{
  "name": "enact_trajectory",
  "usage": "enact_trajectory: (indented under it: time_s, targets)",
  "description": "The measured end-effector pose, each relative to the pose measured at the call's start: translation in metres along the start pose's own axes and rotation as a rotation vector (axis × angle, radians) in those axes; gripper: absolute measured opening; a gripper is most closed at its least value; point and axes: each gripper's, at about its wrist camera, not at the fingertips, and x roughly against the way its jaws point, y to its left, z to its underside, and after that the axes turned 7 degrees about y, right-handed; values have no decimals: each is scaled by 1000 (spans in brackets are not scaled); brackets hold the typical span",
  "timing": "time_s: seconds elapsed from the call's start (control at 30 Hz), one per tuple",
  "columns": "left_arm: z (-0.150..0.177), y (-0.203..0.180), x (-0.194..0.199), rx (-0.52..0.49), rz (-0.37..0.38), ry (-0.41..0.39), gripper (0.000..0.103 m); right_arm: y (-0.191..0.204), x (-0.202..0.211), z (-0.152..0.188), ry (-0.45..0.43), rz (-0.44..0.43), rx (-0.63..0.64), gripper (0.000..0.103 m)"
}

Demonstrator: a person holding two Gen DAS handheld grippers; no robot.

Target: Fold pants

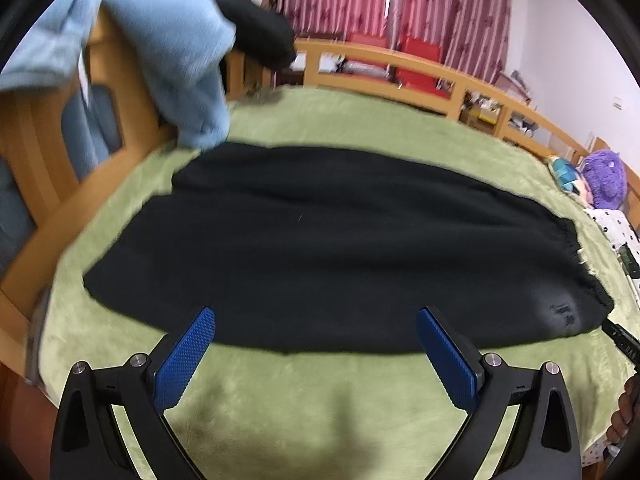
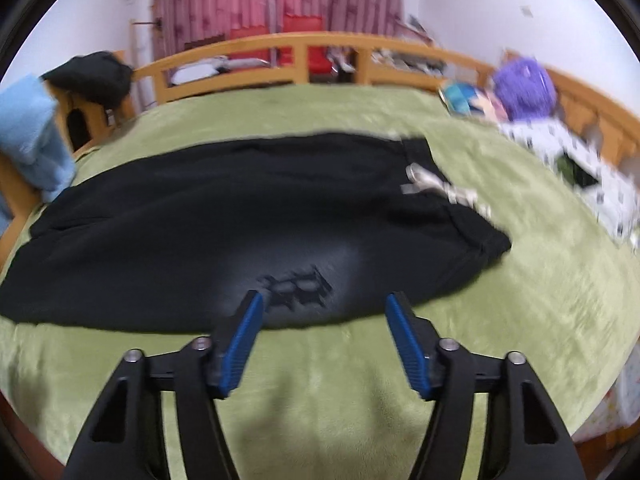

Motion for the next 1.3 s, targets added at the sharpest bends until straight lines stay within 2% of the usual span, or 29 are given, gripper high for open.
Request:
enact_trajectory:
  time_s: [0.07,0.17,0.27,0.4,0.7,0.9,0.97,1.07,1.17,1.3]
  targets:
    - [8,11,-19,21,2,40,101,-18,-18,5,39,-34,-62,50]
    - [19,27,-43,65,5,78,101,-42,-42,11,95,-33,-136,50]
    - [29,41,-62,119,21,103,94,-59,-54,14,107,-52,-197,50]
    - [31,60,-88,204,59,150,93,-65,-71,13,125,-52,-240,50]
    - [19,75,-111,317,93,119,89,-58,-93,-5,106,-73,-268,59]
    - [1,81,-121,377,105,131,68,-66,-99,-22,83,-164,-331,60]
    - [-2,84,-120,388,113,130,50,-68,-96,-24,75,-187,-348,60]
    - [-1,88,-123,393,100,144,32,-74,-92,-27,63,-230,-384,60]
    - [-2,87,-126,385,89,152,29,-75,-103,-33,79,-231,-406,67]
    - [-4,87,-126,396,72,158,29,-69,-122,-43,96,-201,-416,67]
